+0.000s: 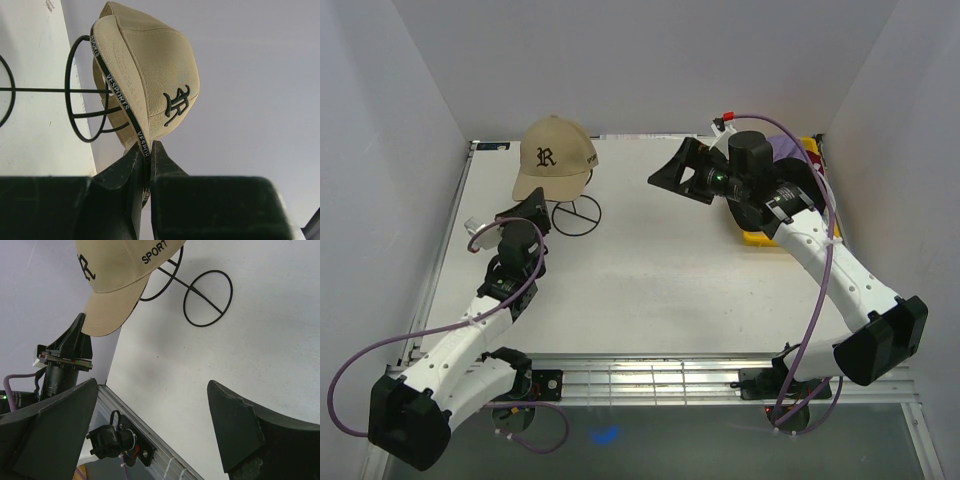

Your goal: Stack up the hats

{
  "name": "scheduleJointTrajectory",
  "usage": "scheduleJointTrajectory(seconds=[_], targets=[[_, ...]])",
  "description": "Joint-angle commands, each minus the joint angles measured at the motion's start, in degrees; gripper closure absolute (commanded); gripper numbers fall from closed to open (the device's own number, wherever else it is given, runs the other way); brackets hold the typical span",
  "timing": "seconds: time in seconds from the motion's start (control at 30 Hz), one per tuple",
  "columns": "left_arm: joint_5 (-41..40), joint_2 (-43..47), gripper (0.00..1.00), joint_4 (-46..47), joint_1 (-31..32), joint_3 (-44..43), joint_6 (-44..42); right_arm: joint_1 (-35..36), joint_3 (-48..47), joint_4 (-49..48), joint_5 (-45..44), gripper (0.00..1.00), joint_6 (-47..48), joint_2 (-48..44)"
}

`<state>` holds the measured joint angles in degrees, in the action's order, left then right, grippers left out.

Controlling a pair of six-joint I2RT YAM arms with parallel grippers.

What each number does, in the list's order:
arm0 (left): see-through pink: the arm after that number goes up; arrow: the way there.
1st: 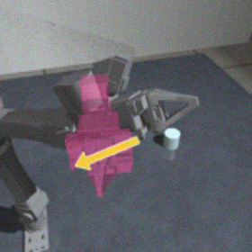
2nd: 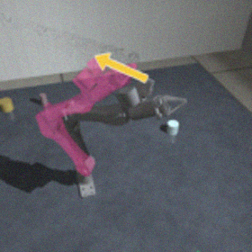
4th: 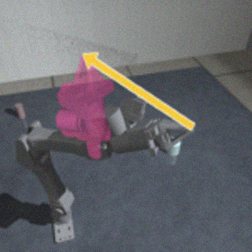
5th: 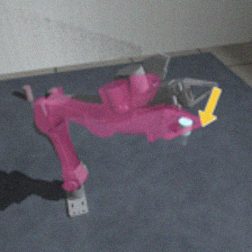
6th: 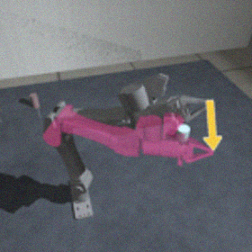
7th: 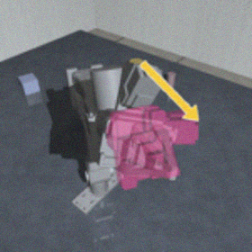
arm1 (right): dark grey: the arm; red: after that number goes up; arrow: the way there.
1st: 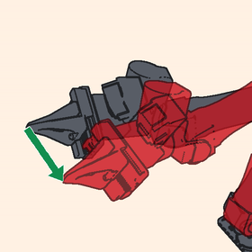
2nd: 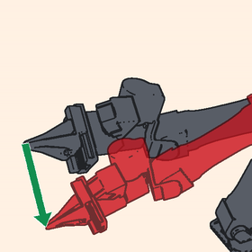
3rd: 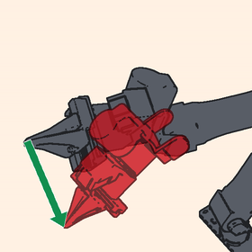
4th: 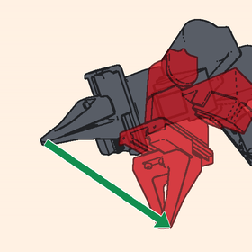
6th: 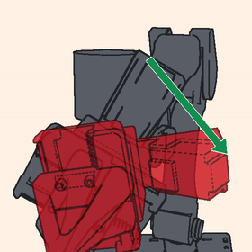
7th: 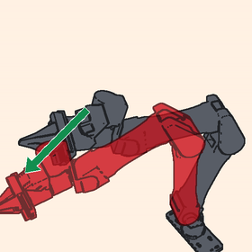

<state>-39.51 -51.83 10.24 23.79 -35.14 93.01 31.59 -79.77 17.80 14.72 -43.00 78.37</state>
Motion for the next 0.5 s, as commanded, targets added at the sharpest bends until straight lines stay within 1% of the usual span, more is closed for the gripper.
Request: scheduleJointTrajectory(seconds=[0.0,0.23,0.47], targets=[[0.3,2.6,1.00,0.9,-0.2,1.2,3.1,0.4,0.3,-2.7,0.0,0.05,1.2,-1.3],[1.9,4.2,1.00,1.1,-0.2,6.0,5.5,0.7,1.1,-3.0,-0.4,0.05,1.3,-0.9],[3.4,4.2,1.00,1.3,-0.2,8.5,6.7,1.0,2.2,-3.6,-0.5,0.05,1.6,-0.3]])
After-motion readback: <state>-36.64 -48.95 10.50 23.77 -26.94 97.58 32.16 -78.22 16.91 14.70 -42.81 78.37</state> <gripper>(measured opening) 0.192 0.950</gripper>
